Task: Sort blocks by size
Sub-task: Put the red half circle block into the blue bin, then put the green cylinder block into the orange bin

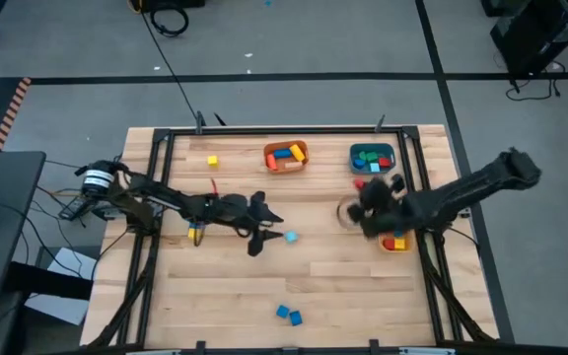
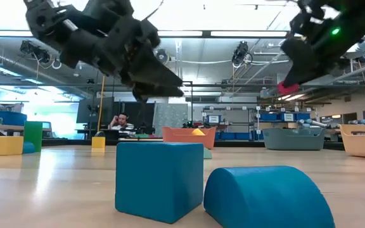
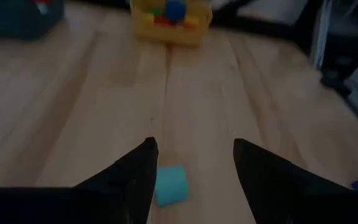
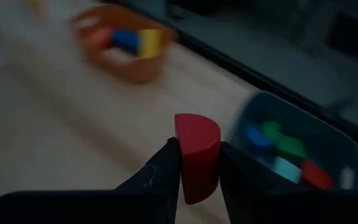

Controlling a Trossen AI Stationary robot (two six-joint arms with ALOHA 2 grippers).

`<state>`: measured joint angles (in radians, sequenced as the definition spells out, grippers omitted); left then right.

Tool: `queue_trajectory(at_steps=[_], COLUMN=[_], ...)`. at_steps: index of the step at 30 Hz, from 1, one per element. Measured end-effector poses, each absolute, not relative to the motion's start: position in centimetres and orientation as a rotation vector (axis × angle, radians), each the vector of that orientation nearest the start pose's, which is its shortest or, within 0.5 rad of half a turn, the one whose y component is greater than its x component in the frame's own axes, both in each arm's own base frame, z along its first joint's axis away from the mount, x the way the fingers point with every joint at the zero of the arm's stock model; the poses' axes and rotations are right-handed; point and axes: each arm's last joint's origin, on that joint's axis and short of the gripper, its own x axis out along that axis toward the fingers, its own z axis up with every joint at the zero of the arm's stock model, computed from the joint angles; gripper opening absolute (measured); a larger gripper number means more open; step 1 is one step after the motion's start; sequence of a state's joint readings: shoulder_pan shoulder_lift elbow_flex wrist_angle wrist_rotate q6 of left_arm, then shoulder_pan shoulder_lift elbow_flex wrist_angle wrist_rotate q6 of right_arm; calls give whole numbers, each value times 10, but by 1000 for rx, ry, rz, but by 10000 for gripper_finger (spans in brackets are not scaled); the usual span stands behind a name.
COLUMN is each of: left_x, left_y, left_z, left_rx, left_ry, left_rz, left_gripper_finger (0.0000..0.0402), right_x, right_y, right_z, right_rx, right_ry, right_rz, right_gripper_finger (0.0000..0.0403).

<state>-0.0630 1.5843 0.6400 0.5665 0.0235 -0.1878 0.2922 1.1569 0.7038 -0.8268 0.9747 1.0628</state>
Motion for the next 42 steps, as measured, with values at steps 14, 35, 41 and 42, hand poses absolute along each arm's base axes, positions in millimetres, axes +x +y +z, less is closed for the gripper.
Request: queue_trajectory(at_steps=[14,35,41,42], left_x=[288,287,287,287], left_y=[-16,-14,-15,-16], left_z=[183,178,178,178], left_rx=[-189,-179,-191,-200], left_ry=[305,354,354,351], left_rz=[-48,35,47,66], left_gripper_finger=[219,219,218,218], right_x=[157,172,167,166], right_y=[-102,-159,-154,-152], right_z=[227,176,191,195], right_rx=[658,709,658,657], right_ry=[646,807,762,747], right_rz=[-1103,-1150,-1114,-1093], right_gripper_finger=[102,167,192,196])
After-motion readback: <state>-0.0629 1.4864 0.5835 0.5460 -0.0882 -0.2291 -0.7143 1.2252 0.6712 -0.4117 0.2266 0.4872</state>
